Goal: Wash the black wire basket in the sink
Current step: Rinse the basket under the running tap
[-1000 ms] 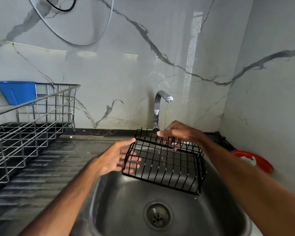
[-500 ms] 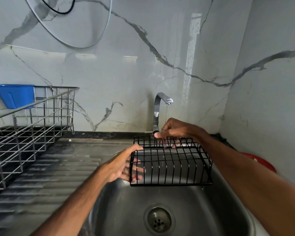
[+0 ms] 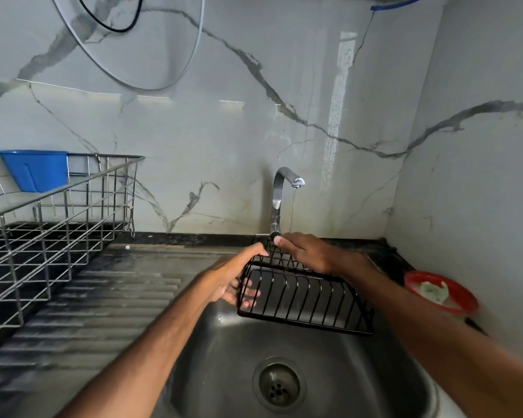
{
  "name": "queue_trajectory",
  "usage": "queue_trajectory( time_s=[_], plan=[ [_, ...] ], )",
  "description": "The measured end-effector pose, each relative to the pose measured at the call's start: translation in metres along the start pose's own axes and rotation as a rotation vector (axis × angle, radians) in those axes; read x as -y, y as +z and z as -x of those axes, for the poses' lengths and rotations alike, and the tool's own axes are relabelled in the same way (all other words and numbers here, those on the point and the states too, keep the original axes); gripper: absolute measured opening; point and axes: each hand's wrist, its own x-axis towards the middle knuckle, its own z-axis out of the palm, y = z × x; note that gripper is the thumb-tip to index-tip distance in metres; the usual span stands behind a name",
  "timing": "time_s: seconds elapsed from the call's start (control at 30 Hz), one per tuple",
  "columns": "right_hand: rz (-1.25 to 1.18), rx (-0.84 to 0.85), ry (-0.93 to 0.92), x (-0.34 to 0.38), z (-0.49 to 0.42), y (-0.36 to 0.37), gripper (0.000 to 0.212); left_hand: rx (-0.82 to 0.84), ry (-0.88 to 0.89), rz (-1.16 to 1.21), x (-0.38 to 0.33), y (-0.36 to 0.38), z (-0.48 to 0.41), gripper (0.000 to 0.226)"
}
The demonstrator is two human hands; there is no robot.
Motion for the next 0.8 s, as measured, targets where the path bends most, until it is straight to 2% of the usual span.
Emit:
queue_trajectory(
  time_s=[0.13, 0.23, 0.33, 0.43, 0.5, 0.57, 0.7, 0.8],
  plan=[
    [-0.06, -0.058, -0.053, 0.036, 0.013, 0.014, 0.064, 0.021, -0.001, -0.059, -0.028, 0.0, -0.01, 0.07],
    [-0.138, -0.069, -0.181, 0.051, 0.031, 0.018, 0.053, 0.005, -0.047, -0.065, -0.039, -0.005, -0.016, 0.077],
    [-0.163, -0.013, -0.113, 0.042, 0.051, 0.017, 0.063, 0.004, -0.093, -0.097, -0.047, -0.01, -0.017, 0.076],
    [-0.17, 0.023, 0.061, 0.015, 0.041, 0.009, 0.076, -0.015, -0.101, -0.123, -0.059, -0.012, -0.017, 0.094],
    [-0.278, 0.046, 0.126, 0.005, 0.026, 0.0, 0.08, -0.011, -0.096, -0.155, -0.069, -0.008, -0.019, 0.105],
    [-0.375, 0.05, 0.115, 0.006, 0.01, -0.004, 0.08, -0.01, -0.088, -0.198, -0.078, -0.002, -0.021, 0.106],
    [-0.397, 0.007, 0.016, 0.022, -0.004, -0.004, 0.106, -0.021, -0.053, -0.28, -0.089, 0.012, -0.023, 0.105],
    [-0.453, -0.068, 0.04, 0.045, 0.015, -0.002, 0.103, 0.004, -0.052, -0.301, -0.093, 0.009, -0.033, 0.107]
  ],
)
